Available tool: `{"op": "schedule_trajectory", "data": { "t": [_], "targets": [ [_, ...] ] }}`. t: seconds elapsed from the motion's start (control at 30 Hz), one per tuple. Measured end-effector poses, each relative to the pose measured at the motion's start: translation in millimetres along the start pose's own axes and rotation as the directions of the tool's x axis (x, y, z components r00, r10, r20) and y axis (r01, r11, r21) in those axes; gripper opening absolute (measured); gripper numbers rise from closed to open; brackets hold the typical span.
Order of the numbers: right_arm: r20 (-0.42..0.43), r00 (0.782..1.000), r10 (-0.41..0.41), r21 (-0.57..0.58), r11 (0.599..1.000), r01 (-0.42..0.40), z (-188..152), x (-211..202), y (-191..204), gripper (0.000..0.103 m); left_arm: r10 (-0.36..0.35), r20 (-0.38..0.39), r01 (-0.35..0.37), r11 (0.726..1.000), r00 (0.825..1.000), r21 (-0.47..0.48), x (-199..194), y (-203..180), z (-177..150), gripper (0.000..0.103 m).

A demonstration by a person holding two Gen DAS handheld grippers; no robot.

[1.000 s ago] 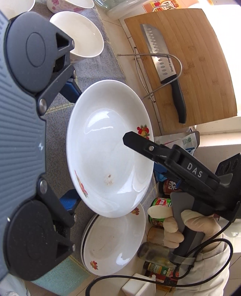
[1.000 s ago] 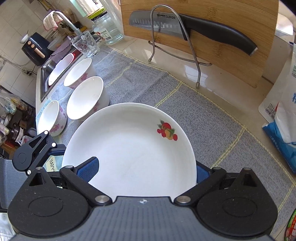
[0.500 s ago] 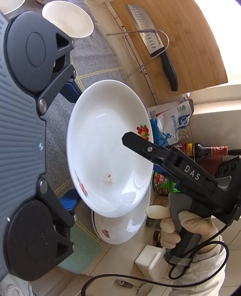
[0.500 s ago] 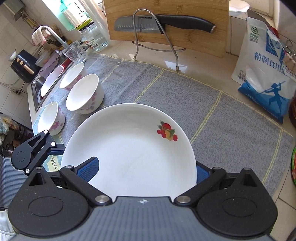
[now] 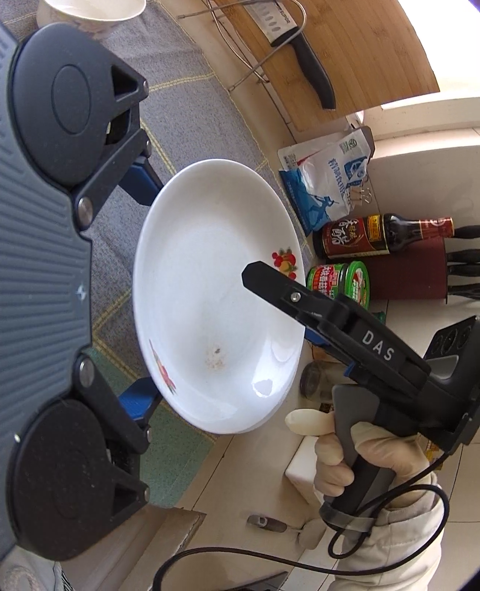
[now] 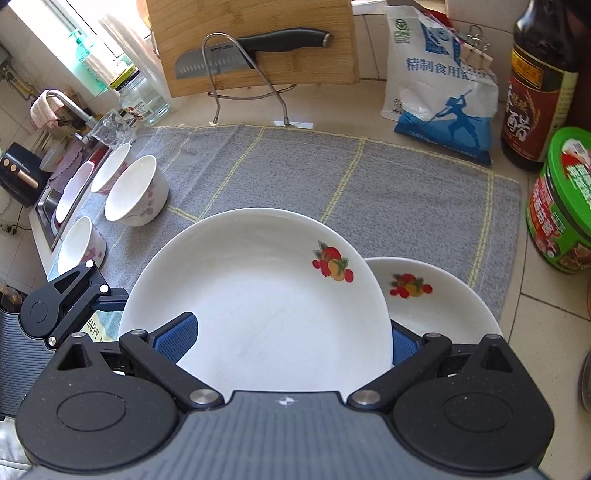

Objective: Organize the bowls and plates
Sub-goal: 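Lift the plate with the right gripper and carry it to the plate stack, then lower the plate onto the stack and open the right gripper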

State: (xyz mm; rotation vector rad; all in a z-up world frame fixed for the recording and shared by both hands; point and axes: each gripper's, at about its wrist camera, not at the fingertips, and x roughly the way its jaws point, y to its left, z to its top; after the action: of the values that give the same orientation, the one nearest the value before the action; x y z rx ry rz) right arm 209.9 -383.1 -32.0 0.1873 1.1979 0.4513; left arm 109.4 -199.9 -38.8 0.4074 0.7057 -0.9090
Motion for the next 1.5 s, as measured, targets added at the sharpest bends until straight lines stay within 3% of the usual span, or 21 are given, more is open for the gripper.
{"op": "schedule_trajectory", "data": {
  "t": [0.27, 1.5],
  "targets": [
    [0.013, 1.0, -0.026, 0.062, 0.998, 0.025, -18.9, -2.5, -19.2, 0.103, -0.05, -0.01, 0.05, 0.998, 0.999, 0.04, 8.9, -3.4, 7.9, 0.099],
    [0.049, 0.992, -0.114, 0.193, 0.976, 0.103, -62.4, -23.1, -50.8, 0.103, -0.112, -0.029, 0.114, 0.989, 0.993, 0.099, 35.9, -1.8, 17.1, 0.099]
  ]
}}
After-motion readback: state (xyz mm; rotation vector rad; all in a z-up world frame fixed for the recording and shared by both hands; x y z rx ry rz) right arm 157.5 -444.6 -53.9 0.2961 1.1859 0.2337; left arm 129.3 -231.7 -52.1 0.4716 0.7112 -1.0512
